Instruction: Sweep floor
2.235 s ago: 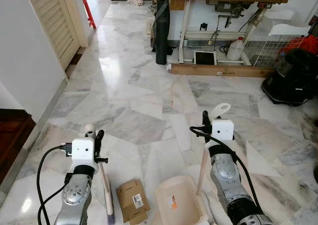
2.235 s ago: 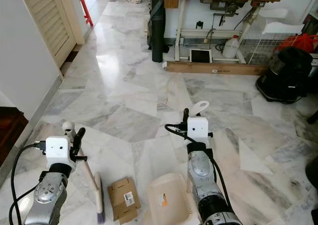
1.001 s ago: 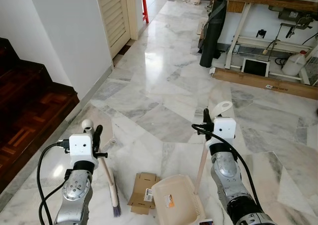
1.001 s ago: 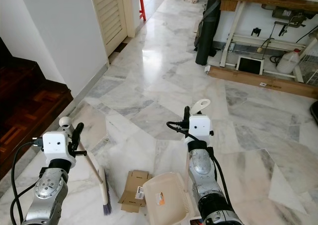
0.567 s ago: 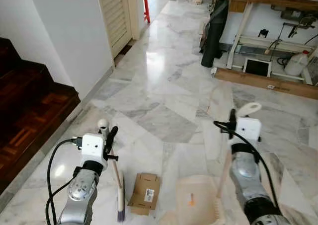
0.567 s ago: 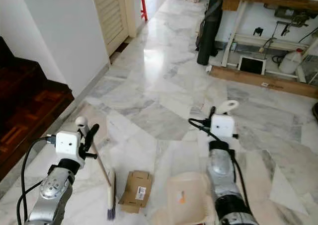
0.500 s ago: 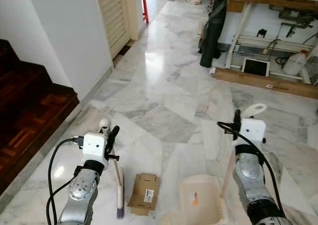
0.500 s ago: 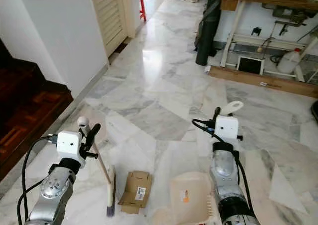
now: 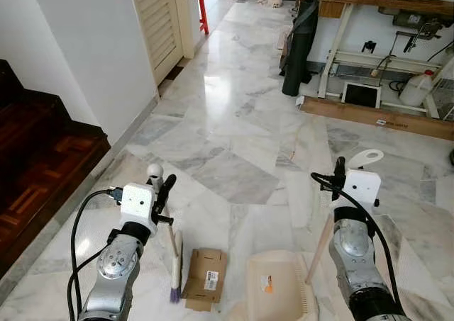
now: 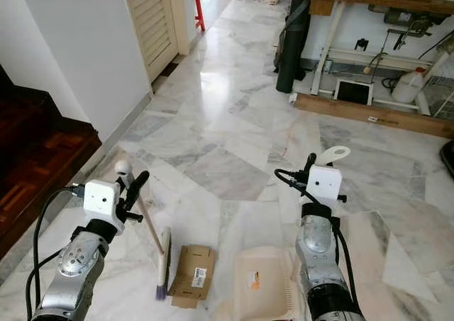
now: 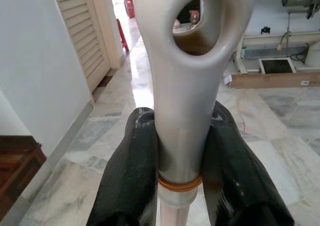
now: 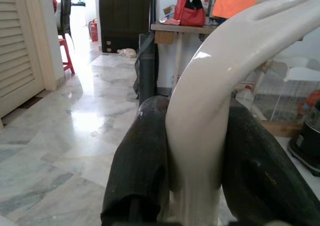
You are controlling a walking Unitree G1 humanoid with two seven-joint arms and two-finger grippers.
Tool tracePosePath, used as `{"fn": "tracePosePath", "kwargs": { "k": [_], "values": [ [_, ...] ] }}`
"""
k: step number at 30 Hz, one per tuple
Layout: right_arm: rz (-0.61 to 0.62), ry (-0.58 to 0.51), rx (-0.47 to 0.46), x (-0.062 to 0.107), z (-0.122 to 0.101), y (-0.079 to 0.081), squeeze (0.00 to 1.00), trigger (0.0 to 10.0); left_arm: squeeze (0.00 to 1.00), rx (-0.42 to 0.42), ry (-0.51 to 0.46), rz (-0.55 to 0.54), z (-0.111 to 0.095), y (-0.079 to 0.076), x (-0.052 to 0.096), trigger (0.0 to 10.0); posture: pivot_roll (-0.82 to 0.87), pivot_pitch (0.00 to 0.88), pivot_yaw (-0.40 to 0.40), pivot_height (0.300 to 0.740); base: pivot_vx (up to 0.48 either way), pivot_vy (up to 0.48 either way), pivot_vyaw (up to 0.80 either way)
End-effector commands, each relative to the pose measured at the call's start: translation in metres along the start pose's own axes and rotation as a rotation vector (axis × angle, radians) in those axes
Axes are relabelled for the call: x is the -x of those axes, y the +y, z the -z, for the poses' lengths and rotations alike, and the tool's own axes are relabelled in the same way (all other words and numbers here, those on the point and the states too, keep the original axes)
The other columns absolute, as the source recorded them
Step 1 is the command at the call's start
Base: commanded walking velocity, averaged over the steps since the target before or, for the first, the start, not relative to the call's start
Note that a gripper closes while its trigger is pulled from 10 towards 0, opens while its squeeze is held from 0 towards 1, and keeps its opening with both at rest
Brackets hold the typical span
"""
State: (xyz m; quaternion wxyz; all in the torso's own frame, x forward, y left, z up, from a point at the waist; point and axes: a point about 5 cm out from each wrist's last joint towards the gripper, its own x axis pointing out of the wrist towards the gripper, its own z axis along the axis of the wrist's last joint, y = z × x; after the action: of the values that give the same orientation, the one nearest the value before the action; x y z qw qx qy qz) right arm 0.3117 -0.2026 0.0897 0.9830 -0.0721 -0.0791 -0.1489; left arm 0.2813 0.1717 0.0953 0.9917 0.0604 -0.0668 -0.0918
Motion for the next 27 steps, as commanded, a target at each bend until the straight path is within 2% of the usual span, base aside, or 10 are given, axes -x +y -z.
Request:
{"fn": "tracePosePath", "kwargs": {
  "k": [1, 9, 15, 24, 27],
  "values": [
    [0.024, -0.028, -0.005, -0.001, -0.007, -0.006, 0.0, 10.0, 0.0, 0.01, -0.018, -0.013, -0.005, 0.006, -0.001, 10.0, 0.1, 0.031, 0.002, 0.74, 0.0, 0.0, 0.0],
    [0.057, -0.002, -0.021, 0.005, -0.001, -0.019, 0.0, 10.0, 0.0, 0.035, 0.013, -0.012, 0.003, 0.004, -0.003, 10.0, 0.09, 0.0, 0.007, 0.74, 0.0, 0.0, 0.0],
    [0.052, 0.014, -0.03, 0.001, -0.001, -0.022, 0.0, 10.0, 0.0, 0.047, 0.008, -0.016, 0.001, 0.003, -0.018, 10.0, 0.09, 0.0, 0.013, 0.74, 0.0, 0.0, 0.0],
    [0.065, 0.019, -0.027, -0.007, -0.003, -0.028, 0.0, 10.0, 0.0, 0.052, 0.013, 0.021, 0.003, -0.012, -0.032, 10.0, 0.07, 0.0, 0.001, 0.74, 0.0, 0.0, 0.0],
    [0.058, 0.021, -0.032, -0.006, -0.002, -0.028, 0.0, 10.0, 0.0, 0.065, 0.004, -0.001, 0.003, -0.01, -0.034, 10.0, 0.06, 0.0, -0.017, 0.74, 0.0, 0.0, 0.0]
  ]
}}
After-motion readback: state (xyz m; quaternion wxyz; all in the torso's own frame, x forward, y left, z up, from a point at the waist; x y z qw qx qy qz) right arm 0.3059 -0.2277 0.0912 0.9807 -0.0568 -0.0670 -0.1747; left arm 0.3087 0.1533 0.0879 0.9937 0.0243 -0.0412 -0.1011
